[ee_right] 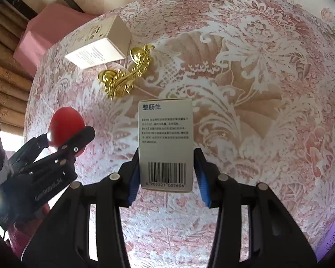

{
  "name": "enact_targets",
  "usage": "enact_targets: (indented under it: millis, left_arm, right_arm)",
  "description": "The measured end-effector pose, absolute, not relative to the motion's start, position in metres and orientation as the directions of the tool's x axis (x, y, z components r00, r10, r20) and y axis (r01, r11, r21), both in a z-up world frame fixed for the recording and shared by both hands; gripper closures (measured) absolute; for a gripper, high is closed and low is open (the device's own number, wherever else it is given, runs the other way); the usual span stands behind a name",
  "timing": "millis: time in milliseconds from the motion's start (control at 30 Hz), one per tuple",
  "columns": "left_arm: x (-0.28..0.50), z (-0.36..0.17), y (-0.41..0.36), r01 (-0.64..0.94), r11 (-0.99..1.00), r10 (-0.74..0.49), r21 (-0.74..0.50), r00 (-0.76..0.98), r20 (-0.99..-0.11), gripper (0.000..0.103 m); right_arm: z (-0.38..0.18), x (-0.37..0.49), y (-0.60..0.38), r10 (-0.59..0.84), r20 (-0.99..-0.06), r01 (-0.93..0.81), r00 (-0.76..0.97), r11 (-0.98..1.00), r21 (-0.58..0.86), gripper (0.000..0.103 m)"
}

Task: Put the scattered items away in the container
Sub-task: 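Carry the red heart and white medicine box with both grippers toward the purple box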

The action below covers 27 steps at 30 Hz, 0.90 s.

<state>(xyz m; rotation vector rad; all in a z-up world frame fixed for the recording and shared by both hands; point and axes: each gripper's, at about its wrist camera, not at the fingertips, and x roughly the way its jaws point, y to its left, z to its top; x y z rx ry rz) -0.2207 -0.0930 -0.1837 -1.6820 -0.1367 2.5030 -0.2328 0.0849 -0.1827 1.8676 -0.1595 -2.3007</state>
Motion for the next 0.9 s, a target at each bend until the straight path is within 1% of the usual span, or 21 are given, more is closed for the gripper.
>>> enact_targets:
  millis: [500, 767, 900]
  left_arm:
    - [-0.171, -0.176, -0.047, -0.134, -0.979, 0.191, -0.152, -0.354, -0.916, 0.034]
    - [-0.137, -0.156, -0.016, -0.209, -0.966, 0.219, -0.151, -0.353, -0.909, 0.034]
    - [-0.122, -0.142, 0.005, -0.261, -0.953, 0.243, -0.154, -0.357, -0.902, 0.034]
  right_arm:
    - [-0.159, -0.175, 0.104, -0.204, -0.956, 0.135, -0.212, -0.975, 0.178, 0.056]
    - [-0.135, -0.136, 0.134, -0.207, -0.950, 0.150, -0.234, -0.973, 0.176, 0.056]
    - [-0.123, -0.115, 0.156, -0.203, -0.946, 0.130, -0.253, -0.976, 0.174, 0.056]
